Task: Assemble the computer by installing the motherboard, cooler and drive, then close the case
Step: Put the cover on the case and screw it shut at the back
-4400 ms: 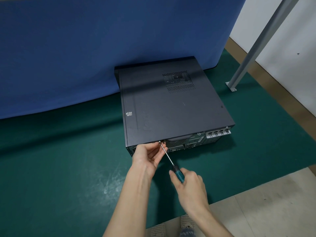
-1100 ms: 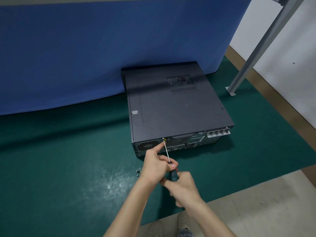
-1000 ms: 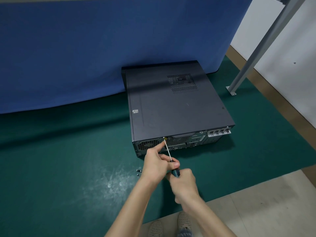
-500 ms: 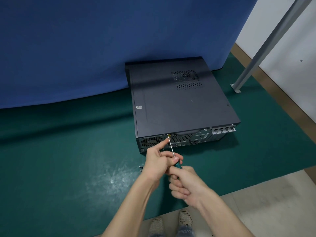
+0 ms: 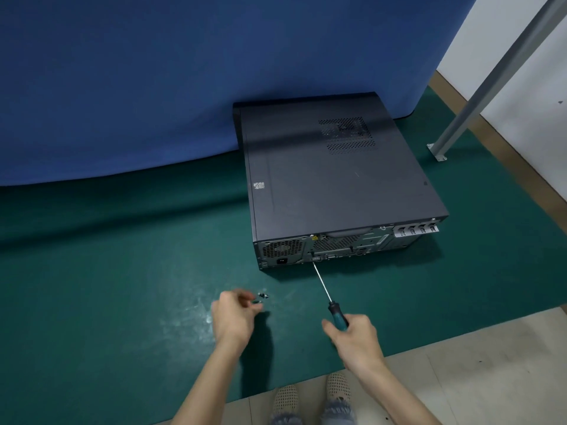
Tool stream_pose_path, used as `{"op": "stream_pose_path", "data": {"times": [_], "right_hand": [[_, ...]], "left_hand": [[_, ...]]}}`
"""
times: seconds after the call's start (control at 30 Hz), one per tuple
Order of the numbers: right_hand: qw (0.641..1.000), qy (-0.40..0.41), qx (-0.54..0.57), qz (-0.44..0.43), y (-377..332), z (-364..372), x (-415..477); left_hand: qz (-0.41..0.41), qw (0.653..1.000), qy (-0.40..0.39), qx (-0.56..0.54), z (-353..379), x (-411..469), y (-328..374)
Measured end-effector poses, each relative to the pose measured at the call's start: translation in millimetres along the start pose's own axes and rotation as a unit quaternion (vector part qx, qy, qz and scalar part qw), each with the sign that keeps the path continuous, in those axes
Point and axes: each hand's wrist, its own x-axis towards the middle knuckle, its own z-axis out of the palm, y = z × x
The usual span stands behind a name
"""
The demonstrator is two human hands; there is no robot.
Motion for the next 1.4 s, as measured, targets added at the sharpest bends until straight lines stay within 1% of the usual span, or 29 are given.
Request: {"op": "stream_pose_path", "data": {"times": [0.1, 0.23, 0.37, 0.47, 0.6, 0.7, 0.8, 0.87, 0.9, 0.97, 1.03, 1.1, 1.2, 1.4], "right_hand": [[0.997, -0.011, -0.072, 0.000, 10.4, 10.8, 7.1], [0.990, -0.031, -0.135, 0.015, 16.5, 19.2, 14.3], [0.988, -0.051, -0.145, 0.029, 19.9, 23.8, 16.1], [0.989, -0.061, -0.131, 0.036, 21.9, 26.0, 17.2], [0.990, -0.070, -0.118, 0.036, 23.3, 29.4, 17.1], [0.990, -0.072, -0.114, 0.035, 24.8, 32.9, 14.9], [0.991, -0.077, -0.109, 0.032, 26.1, 35.3, 13.0], [0.991, -0.079, -0.100, 0.027, 25.6, 35.7, 12.0], [0.992, -0.078, -0.093, 0.022, 25.0, 35.5, 11.5], [0.995, -0.070, -0.073, 0.010, 24.0, 34.7, 11.0], [0.996, -0.063, -0.059, 0.002, 22.8, 33.9, 10.4], [0.997, -0.062, -0.052, -0.004, 21.3, 34.8, 9.3], [0.997, -0.057, -0.046, -0.010, 20.9, 36.3, 6.7], [0.998, -0.052, -0.042, -0.017, 22.2, 38.8, 3.4]], "left_hand": [[0.001, 0.998, 0.044, 0.036, 0.1, 7.7, -17.9], [0.039, 0.997, 0.060, 0.022, 12.0, 17.0, -17.7], [0.082, 0.992, 0.065, 0.064, 20.8, 27.3, -11.7], [0.111, 0.987, 0.064, 0.092, 23.5, 31.4, -10.7], [0.170, 0.974, 0.017, 0.151, 23.7, 35.8, -14.6], [0.196, 0.965, 0.004, 0.174, 23.1, 34.2, -19.1], [0.190, 0.970, -0.008, 0.153, 20.6, 31.8, -21.7], [0.183, 0.973, 0.010, 0.141, 17.8, 30.5, -20.0], [0.174, 0.977, 0.033, 0.119, 16.3, 29.4, -17.1], [0.161, 0.981, 0.103, 0.028, 12.8, 24.6, -4.5], [0.188, 0.963, 0.176, -0.076, 10.1, 16.4, 15.8], [0.236, 0.938, 0.215, -0.135, 9.8, 8.0, 36.6], [0.274, 0.919, 0.237, -0.154, 14.9, 2.5, 56.7], [0.261, 0.914, 0.268, -0.156, 23.3, 4.0, 60.0]]}}
